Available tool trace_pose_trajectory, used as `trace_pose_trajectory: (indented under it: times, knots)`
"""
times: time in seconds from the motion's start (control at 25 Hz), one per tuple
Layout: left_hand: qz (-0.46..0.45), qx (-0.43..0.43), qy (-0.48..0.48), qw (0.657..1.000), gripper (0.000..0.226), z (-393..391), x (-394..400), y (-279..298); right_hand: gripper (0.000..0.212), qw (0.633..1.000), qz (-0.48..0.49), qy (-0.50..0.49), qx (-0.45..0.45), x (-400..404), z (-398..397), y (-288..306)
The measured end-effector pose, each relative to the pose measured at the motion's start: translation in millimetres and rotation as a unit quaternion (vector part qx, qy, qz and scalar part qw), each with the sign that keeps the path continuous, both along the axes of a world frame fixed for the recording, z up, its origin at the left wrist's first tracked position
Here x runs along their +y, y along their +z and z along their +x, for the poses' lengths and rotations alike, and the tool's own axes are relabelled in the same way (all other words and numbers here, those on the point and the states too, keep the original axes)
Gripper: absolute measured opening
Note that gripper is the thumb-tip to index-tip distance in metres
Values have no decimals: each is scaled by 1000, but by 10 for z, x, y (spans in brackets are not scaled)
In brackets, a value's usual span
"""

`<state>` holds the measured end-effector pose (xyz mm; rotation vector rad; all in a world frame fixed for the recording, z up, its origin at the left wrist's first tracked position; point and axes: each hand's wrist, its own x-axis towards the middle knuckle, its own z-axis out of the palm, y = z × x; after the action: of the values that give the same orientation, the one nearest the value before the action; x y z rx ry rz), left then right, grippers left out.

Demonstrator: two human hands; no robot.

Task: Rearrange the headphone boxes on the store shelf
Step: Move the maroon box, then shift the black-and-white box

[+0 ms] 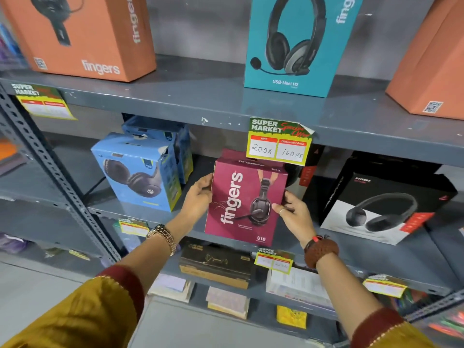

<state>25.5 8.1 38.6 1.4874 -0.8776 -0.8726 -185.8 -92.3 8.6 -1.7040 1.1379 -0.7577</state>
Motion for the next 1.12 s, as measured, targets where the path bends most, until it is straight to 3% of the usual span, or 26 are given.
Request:
trace_pose_trajectory:
  times: [0.4,0.6,0.92,1.12]
  knots:
    - [59,-20,-35,997,55,586,713,83,38,1000,10,17,-8,501,402,239]
    - [41,-8,-55,998,56,801,716,-7,60,999,31,-1,-14,526,903,197]
    - [25,21,-51,998,78,911,466,-236,75,997,74,-19,-5,268,1419,19]
    - [10,41,-10,999,70,925,424,-440,82,996,90,13,10,163,1419,-94]
